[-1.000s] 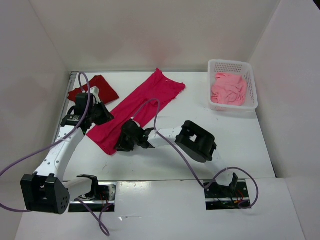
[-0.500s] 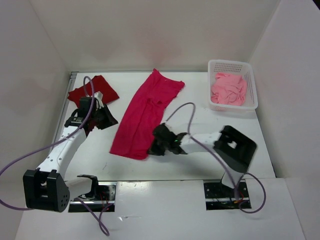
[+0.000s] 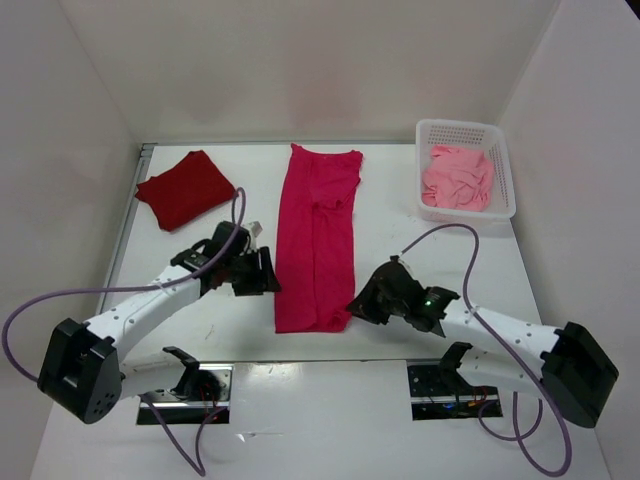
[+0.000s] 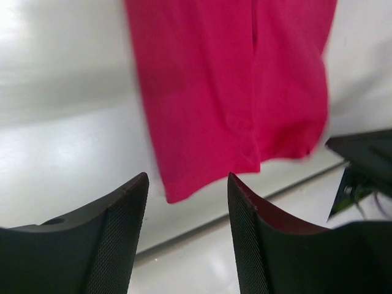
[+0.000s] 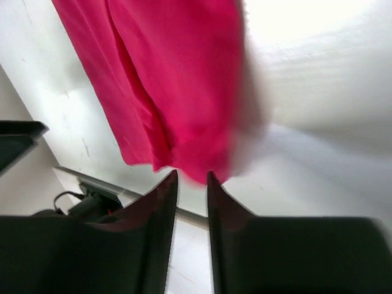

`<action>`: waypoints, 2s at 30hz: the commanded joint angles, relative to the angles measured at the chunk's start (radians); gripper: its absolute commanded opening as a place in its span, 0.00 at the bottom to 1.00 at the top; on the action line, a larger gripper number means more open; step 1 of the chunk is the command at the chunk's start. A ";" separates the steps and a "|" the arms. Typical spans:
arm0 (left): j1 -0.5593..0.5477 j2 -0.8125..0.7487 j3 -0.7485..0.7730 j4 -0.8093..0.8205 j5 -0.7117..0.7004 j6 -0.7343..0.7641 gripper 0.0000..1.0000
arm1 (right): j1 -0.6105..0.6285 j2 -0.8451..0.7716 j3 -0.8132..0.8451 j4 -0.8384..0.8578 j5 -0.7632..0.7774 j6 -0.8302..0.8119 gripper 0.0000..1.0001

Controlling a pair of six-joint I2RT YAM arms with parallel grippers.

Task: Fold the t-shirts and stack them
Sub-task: Rotate the tshirt 90 degrees, then grab the bottom of the folded rectangular tshirt with both arms

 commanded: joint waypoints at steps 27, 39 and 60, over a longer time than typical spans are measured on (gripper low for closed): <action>-0.188 0.026 -0.309 0.252 -0.021 -0.356 0.47 | -0.010 0.106 -0.038 0.090 -0.079 -0.024 0.36; -0.188 0.008 -0.318 0.243 0.001 -0.336 0.53 | -0.019 -0.095 -0.024 -0.060 -0.070 -0.033 0.50; -0.197 0.008 -0.320 0.251 0.039 -0.327 0.01 | -0.055 0.152 -0.021 0.079 -0.119 -0.089 0.07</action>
